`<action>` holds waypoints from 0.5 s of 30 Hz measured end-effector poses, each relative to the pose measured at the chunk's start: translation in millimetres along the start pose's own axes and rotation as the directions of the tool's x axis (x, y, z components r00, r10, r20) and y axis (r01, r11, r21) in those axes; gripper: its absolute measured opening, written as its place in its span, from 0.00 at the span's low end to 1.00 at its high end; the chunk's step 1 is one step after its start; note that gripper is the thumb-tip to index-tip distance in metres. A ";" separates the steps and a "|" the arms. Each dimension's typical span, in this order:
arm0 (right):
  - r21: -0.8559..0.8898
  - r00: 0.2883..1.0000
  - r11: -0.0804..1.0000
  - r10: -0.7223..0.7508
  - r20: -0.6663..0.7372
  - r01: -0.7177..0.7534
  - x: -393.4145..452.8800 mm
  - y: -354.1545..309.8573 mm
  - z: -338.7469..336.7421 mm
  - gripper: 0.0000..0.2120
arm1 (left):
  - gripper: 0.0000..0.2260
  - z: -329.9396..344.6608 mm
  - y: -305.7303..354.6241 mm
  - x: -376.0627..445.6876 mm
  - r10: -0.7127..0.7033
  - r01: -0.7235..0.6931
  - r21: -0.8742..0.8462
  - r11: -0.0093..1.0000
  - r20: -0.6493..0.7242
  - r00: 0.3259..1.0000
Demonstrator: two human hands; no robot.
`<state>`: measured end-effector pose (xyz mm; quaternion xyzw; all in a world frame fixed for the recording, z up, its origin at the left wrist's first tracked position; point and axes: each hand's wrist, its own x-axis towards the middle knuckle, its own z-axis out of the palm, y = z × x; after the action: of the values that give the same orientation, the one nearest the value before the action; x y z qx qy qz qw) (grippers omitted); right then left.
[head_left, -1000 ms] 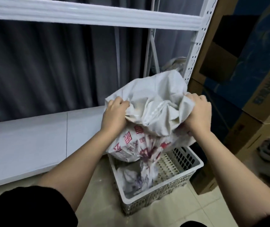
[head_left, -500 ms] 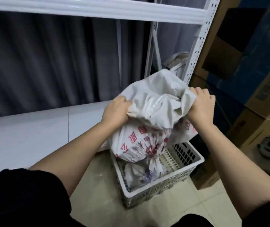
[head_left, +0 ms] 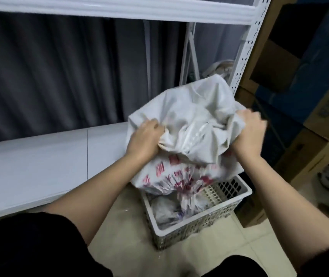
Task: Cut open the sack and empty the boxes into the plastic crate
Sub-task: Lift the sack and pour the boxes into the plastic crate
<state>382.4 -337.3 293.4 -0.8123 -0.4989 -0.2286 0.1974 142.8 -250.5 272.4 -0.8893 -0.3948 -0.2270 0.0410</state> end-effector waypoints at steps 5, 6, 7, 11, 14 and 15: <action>-0.065 0.996 0.995 -0.071 0.056 0.075 -7.4 10.4 0.3 0.07 | 0.08 11.4 4.6 -3.0 -0.079 0.081 -0.021 0.996 0.112 0.991; -0.042 0.998 0.998 -0.040 0.051 0.042 -4.8 10.5 -2.3 0.07 | 0.08 12.4 6.0 -1.9 -0.074 0.078 -0.036 0.996 0.095 0.993; -0.041 0.992 0.998 -0.033 0.118 0.038 -2.4 11.2 -2.0 0.09 | 0.09 11.7 10.0 -0.8 -0.043 0.048 -0.024 0.999 0.174 0.984; -0.021 0.994 0.998 -0.058 0.089 0.060 -2.4 18.1 -3.3 0.10 | 0.07 4.3 12.1 4.9 -0.059 0.061 -0.007 0.998 0.168 0.984; 0.085 1.000 0.996 -0.006 -0.012 0.007 3.2 17.1 -11.9 0.11 | 0.07 -2.3 10.0 8.4 -0.051 0.051 -0.011 0.999 0.022 0.998; 0.112 1.000 0.994 -0.008 0.029 0.005 7.4 15.6 -15.1 0.12 | 0.06 -2.9 10.4 9.2 -0.066 0.068 -0.041 0.997 0.048 0.997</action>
<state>396.8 -346.9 308.5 -0.8015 -0.5166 -0.1889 0.2348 154.6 -252.0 280.1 -0.8814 -0.4203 -0.2155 0.0052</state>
